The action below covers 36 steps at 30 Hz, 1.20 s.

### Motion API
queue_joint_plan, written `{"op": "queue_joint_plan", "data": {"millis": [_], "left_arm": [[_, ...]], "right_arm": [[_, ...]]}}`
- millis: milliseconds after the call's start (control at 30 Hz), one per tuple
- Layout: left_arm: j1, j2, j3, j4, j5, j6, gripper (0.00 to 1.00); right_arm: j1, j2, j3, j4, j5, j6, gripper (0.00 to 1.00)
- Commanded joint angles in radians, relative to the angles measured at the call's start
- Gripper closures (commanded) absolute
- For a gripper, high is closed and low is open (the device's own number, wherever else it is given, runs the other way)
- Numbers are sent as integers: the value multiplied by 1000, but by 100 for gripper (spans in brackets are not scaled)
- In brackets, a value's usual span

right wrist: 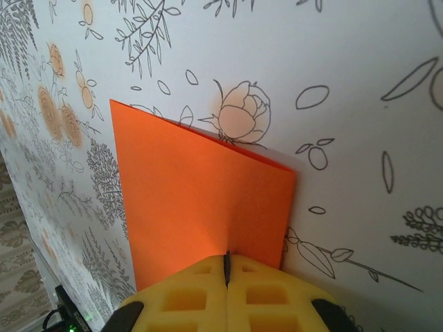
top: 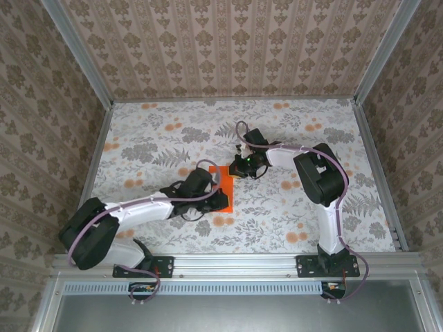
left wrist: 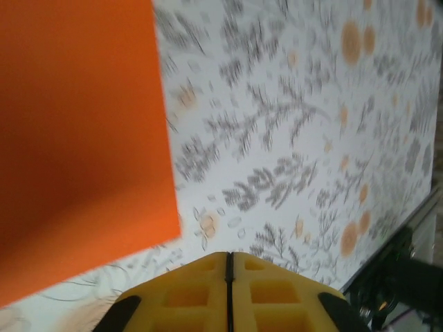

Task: Fold a paper plane with a square sheet of paper (pick it up from the middle)
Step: First fold in half a square sheet of paper at the center of the table, then fold the triangle a second time at the center of the table.

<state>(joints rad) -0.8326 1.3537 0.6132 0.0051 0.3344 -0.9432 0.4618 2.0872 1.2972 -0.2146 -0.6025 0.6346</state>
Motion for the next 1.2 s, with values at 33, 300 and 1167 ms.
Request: {"op": "queue_joint_plan", "data": {"millis": [33,300,1167], "left_arm": [[109,-65,16,-158,-2,43,73],[269,-107,-20,-232,49,44,27],[215,20,24,-264,106,-126,8]], "right_arm": [[-2,-43,24,-45,8,-1,97],[20,-139,-3,-132,154,15,72],[27,111,236,-260,243,25,66]]}}
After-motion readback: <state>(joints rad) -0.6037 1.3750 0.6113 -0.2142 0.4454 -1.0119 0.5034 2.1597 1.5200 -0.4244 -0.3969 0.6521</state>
